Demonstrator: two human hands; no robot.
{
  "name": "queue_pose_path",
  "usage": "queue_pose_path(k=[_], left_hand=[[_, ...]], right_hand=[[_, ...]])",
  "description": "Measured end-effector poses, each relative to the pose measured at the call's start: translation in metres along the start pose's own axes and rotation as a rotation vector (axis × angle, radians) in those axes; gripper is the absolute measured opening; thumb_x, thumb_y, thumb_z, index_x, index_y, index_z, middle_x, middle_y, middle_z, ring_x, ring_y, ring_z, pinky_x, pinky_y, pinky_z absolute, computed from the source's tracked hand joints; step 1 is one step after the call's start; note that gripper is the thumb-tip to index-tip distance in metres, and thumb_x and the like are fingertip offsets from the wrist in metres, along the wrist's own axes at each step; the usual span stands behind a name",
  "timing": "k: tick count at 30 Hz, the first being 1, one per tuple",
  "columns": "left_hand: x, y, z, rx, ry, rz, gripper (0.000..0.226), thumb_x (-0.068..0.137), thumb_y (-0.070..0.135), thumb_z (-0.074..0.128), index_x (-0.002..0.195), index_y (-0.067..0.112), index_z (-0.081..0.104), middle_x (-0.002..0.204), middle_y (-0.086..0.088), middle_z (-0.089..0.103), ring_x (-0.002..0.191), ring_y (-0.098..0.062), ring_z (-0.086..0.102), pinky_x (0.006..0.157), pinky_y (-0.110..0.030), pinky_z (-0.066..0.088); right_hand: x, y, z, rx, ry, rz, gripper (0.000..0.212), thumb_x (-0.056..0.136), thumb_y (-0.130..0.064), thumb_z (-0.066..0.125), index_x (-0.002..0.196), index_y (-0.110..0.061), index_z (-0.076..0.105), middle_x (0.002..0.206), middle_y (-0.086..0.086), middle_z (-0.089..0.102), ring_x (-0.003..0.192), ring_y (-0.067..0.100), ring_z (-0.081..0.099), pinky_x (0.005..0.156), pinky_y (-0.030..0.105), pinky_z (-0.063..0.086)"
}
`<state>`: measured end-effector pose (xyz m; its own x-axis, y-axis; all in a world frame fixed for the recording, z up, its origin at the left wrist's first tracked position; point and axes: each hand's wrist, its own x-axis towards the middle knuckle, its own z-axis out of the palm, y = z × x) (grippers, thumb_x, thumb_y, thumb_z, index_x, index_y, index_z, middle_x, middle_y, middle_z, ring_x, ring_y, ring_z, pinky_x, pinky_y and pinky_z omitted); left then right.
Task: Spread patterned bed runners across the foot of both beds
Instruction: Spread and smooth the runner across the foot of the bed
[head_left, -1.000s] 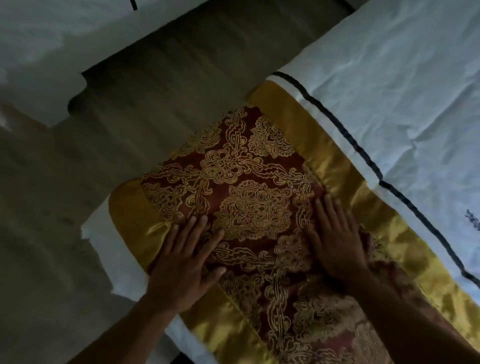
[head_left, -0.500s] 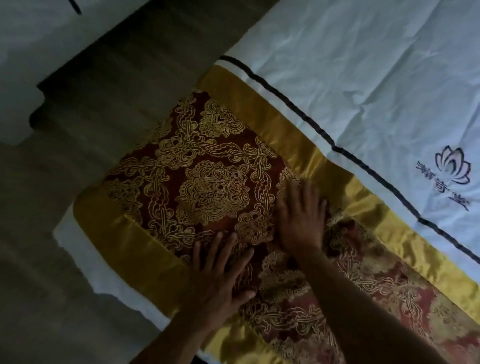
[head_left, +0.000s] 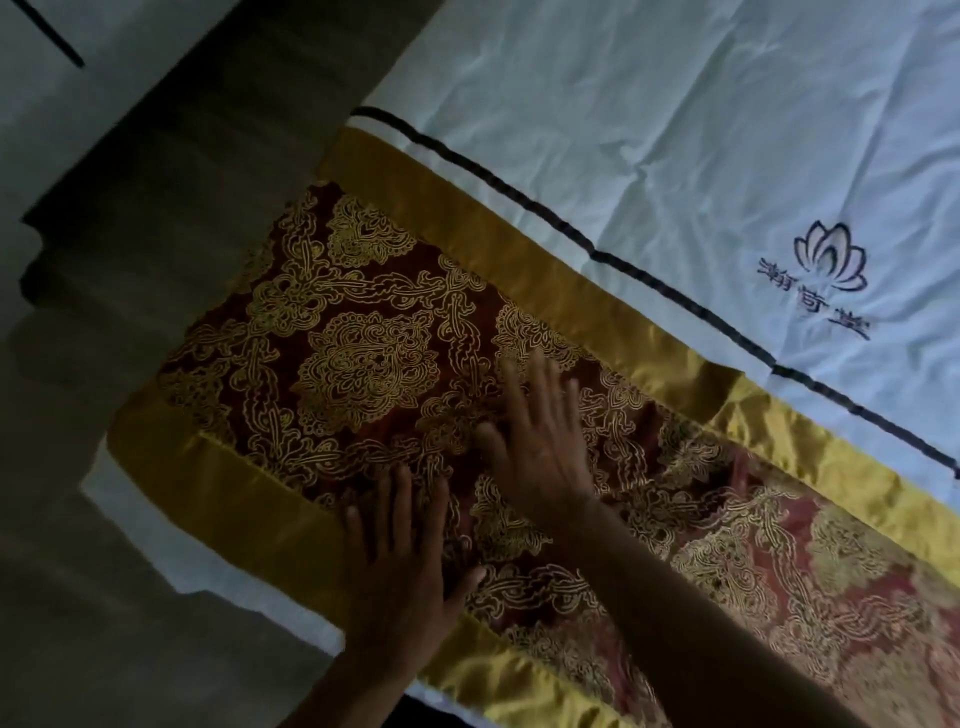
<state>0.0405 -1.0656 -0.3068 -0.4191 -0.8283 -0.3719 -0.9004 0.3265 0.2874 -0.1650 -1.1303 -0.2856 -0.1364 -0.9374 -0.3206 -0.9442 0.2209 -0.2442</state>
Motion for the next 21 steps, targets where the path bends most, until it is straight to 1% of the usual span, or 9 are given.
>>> queue_pose_path(k=[2, 4, 8, 11, 14, 16, 17, 19, 21], left_hand=[[-0.020, 0.010, 0.016, -0.008, -0.038, -0.044, 0.103, 0.083, 0.087, 0.035, 0.161, 0.021, 0.020, 0.168, -0.019, 0.008, 0.154, -0.039, 0.011, 0.115, -0.069, 0.021], [-0.032, 0.014, 0.031, -0.002, -0.070, -0.070, 0.100, 0.084, 0.087, 0.030, 0.160, 0.021, 0.023, 0.168, -0.019, 0.009, 0.154, -0.039, 0.013, 0.113, -0.069, 0.026], [-0.032, 0.013, 0.040, 0.035, -0.085, -0.029, 0.095, 0.087, 0.085, 0.024, 0.161, 0.026, 0.020, 0.168, -0.018, 0.008, 0.155, -0.039, 0.008, 0.117, -0.066, 0.014], [-0.032, 0.013, 0.036, 0.061, -0.122, -0.050, 0.094, 0.087, 0.085, 0.021, 0.161, 0.027, 0.017, 0.168, -0.019, 0.007, 0.154, -0.040, 0.004, 0.119, -0.063, 0.004], [-0.036, 0.018, 0.020, 0.013, -0.154, -0.062, 0.095, 0.087, 0.080, 0.033, 0.161, 0.032, -0.003, 0.167, -0.015, -0.016, 0.153, -0.037, -0.018, 0.121, -0.061, -0.003], [-0.049, 0.019, 0.010, -0.079, -0.221, -0.041, 0.099, 0.089, 0.069, 0.051, 0.159, 0.036, -0.012, 0.163, -0.009, -0.030, 0.149, -0.032, -0.031, 0.123, -0.060, 0.004], [-0.056, 0.019, 0.007, -0.122, -0.219, 0.006, 0.099, 0.090, 0.062, 0.058, 0.159, 0.038, -0.009, 0.164, -0.006, -0.029, 0.150, -0.030, -0.030, 0.124, -0.058, 0.010], [-0.069, 0.018, 0.004, -0.198, -0.178, 0.194, 0.088, 0.091, 0.049, 0.065, 0.159, 0.041, 0.010, 0.169, 0.002, -0.011, 0.154, -0.023, -0.020, 0.123, -0.053, 0.021], [-0.077, 0.017, 0.007, -0.198, -0.208, 0.415, 0.073, 0.090, 0.042, 0.069, 0.152, 0.045, 0.030, 0.168, 0.015, 0.003, 0.155, -0.013, -0.014, 0.125, -0.044, 0.016]], right_hand=[[-0.016, -0.024, 0.022, -0.012, -0.052, -0.181, 0.070, 0.106, -0.059, 0.016, 0.161, -0.024, -0.008, 0.167, 0.010, -0.022, 0.153, 0.026, -0.023, 0.125, 0.051, -0.008], [-0.040, -0.005, 0.043, -0.070, -0.086, -0.178, 0.068, 0.106, -0.060, 0.016, 0.161, -0.028, -0.008, 0.168, 0.007, -0.021, 0.154, 0.024, -0.022, 0.126, 0.053, -0.002], [-0.112, 0.089, 0.054, -0.119, -0.135, 0.111, 0.070, 0.102, -0.066, 0.012, 0.158, -0.037, -0.018, 0.167, 0.001, -0.025, 0.153, 0.020, -0.024, 0.125, 0.048, -0.006], [-0.172, 0.133, 0.049, -0.143, -0.193, 0.361, 0.074, 0.097, -0.071, -0.002, 0.157, -0.034, -0.022, 0.165, 0.003, -0.029, 0.153, 0.022, -0.024, 0.126, 0.049, -0.005], [-0.214, 0.147, 0.039, -0.106, -0.294, 0.496, 0.082, 0.089, -0.075, -0.013, 0.156, -0.029, -0.026, 0.160, 0.004, -0.038, 0.151, 0.025, -0.028, 0.126, 0.050, -0.006], [-0.227, 0.144, 0.031, -0.072, -0.321, 0.529, 0.087, 0.082, -0.079, -0.019, 0.152, -0.029, -0.034, 0.160, 0.008, -0.038, 0.150, 0.029, -0.029, 0.125, 0.052, -0.006], [-0.228, 0.139, 0.029, -0.060, -0.307, 0.534, 0.088, 0.081, -0.079, -0.021, 0.151, -0.028, -0.036, 0.159, 0.010, -0.038, 0.150, 0.030, -0.028, 0.125, 0.052, -0.006], [-0.222, 0.122, 0.025, -0.049, -0.249, 0.499, 0.087, 0.084, -0.077, -0.018, 0.152, -0.026, -0.034, 0.158, 0.012, -0.041, 0.150, 0.032, -0.029, 0.125, 0.053, -0.008], [-0.212, 0.097, 0.022, -0.040, -0.198, 0.390, 0.080, 0.093, -0.072, -0.006, 0.155, -0.025, -0.028, 0.159, 0.010, -0.040, 0.149, 0.030, -0.033, 0.124, 0.051, -0.015]])
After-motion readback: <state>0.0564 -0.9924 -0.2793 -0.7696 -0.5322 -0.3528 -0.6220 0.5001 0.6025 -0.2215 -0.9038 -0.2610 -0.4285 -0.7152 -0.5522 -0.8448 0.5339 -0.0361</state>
